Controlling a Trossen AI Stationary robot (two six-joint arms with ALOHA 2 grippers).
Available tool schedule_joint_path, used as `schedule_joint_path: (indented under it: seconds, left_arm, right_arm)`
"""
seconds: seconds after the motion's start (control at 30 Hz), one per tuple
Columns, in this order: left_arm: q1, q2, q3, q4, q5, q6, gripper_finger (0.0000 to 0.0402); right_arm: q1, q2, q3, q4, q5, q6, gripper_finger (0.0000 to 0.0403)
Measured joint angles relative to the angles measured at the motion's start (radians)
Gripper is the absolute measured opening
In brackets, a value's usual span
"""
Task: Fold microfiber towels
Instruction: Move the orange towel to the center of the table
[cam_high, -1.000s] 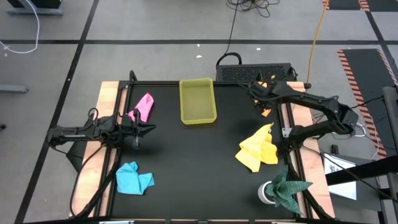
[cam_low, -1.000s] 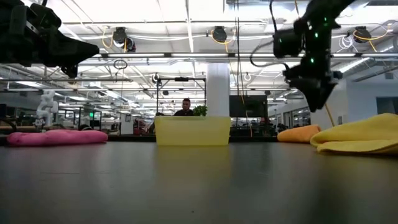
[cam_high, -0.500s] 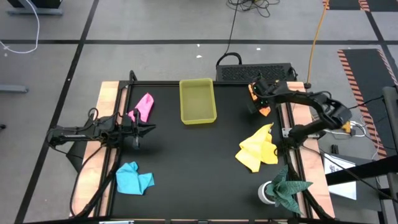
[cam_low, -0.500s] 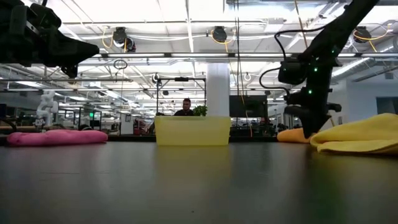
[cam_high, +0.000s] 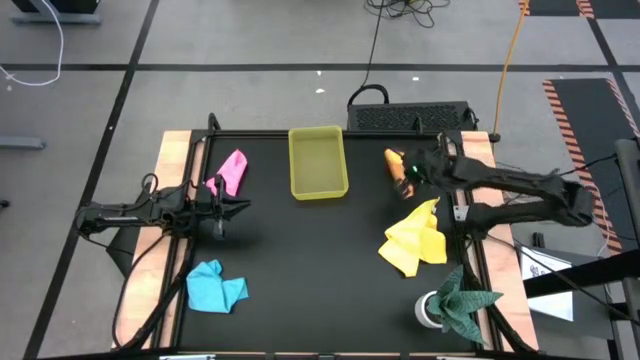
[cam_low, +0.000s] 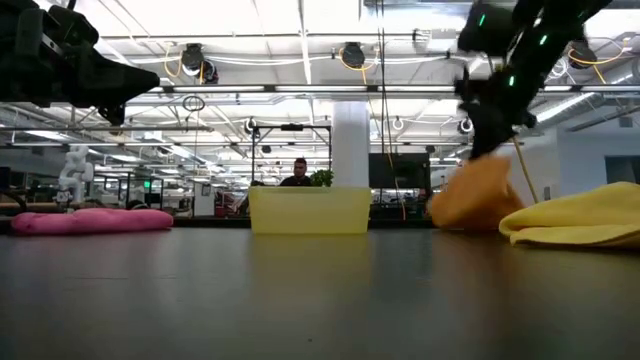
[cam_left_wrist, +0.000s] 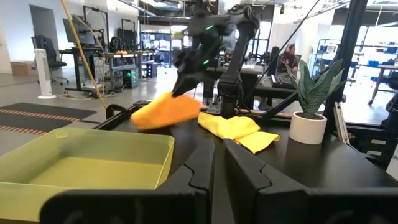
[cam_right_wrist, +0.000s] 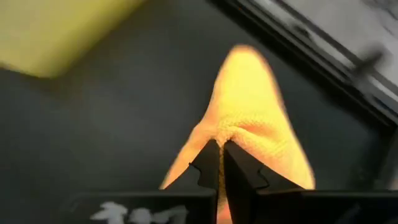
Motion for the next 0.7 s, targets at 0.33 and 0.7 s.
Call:
schedule_joint_path:
  seconds: [0.33, 0.7]
  left_arm:
    - [0.0, 0.0, 0.0, 0.0, 0.0, 0.0, 0.0035]
    - [0.0, 0.0, 0.0, 0.0, 0.0, 0.0, 0.0035]
  right_arm:
    - [0.51, 0.072, 0.011, 0.47, -0.158, 0.015, 0.0001]
    - [0.697, 0.505, 0.011, 0.81, -0.193, -0.143, 0.001]
